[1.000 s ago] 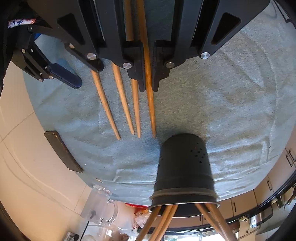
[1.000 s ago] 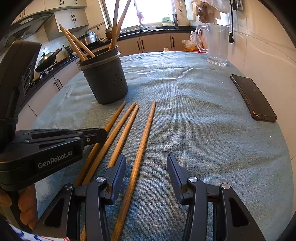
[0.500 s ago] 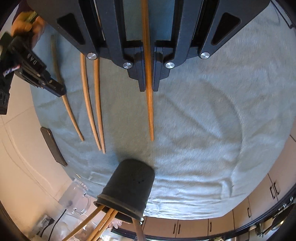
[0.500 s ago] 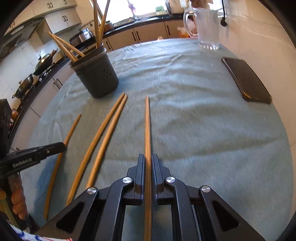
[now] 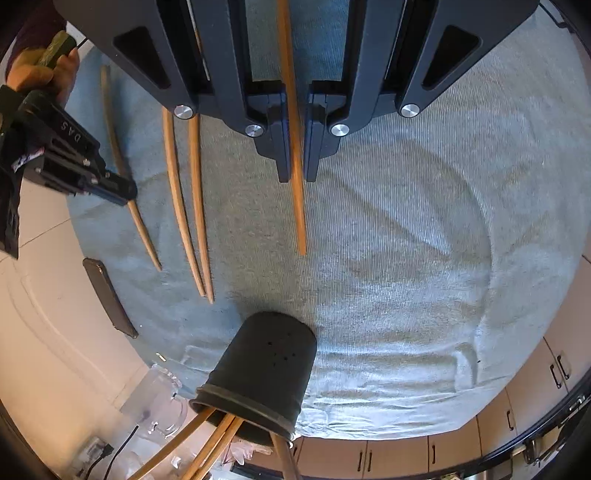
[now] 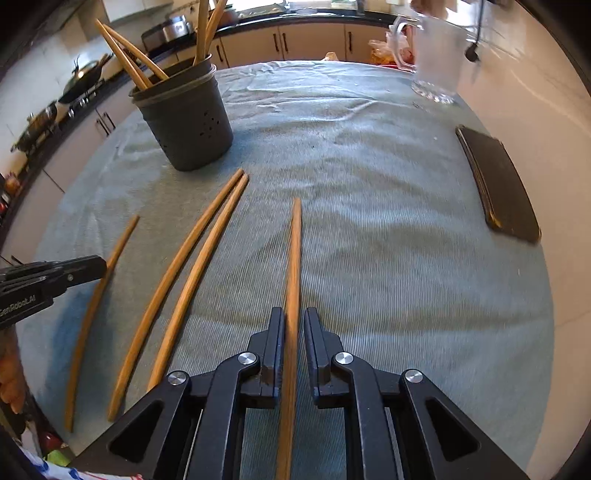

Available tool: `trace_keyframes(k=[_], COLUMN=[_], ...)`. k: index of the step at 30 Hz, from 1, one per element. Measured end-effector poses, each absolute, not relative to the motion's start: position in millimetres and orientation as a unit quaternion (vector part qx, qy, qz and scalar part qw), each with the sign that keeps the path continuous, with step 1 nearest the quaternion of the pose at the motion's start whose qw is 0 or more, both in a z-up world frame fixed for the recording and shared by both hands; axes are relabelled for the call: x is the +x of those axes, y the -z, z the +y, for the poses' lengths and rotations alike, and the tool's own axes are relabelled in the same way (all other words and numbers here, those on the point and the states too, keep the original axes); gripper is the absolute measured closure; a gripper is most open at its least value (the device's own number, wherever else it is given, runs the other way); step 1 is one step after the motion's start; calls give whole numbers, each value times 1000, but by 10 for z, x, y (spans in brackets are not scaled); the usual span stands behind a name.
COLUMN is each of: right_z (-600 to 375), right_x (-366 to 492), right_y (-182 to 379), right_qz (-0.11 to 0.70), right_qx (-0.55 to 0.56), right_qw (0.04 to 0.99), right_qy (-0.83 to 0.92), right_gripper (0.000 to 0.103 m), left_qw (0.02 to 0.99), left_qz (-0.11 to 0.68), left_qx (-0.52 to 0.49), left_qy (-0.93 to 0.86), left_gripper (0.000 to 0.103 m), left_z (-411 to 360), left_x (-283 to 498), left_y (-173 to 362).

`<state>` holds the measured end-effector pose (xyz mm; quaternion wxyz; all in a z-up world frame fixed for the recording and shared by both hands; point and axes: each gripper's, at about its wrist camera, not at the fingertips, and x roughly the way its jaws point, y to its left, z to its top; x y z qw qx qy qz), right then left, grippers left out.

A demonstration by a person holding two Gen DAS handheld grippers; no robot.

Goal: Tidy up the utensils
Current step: 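Grasp a chopstick with the left gripper while the right gripper grasps another, then lift both held chopsticks upright and carry them above the black holder cup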

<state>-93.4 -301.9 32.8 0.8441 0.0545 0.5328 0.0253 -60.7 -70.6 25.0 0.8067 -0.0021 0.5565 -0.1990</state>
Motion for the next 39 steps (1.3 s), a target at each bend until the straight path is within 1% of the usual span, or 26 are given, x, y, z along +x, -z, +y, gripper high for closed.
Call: trace_keyframes(k=[3,7,13,17,21,24,32,39], right_z=[-3025,-3042,-2968,-2916,-2966,-2976,-3004,-2908], right_x=[-795,-630,-592,-612,-650,-764,-1110,-1386], right_y=[-325,-310,-293,-292,-331,-490,-998,-1285], right_qz=[538,542,524,508,498,472,397,352], right_qx=[41,41,21,9,36,45,88,107], right_qw=[841,839,852,861,866,880,913,928], right_qy=[-25,-24,-12,-12,-13,-14,-35,-51], right_gripper=[92,92,92,95,97,97,96,96], left_qw=[800,806,813,813,816,830,874,905], left_qz=[566,557,547,545,542,521,440,382], left_qx=[-15,-15,-23,-33,-47,-54,-58,-40], left_qy=[202,198,200,201,192,191,195,185], left_gripper=[96,96,96,97,97,97,97,97], left_z=[-710,-732,-735,-797,-725,-630,-456,-506], left_x=[-531,-535,-526,-399,-391,-474,-822,-1123], left_y=[-204,-205,-194,-142,-174,-309,-908,-1239])
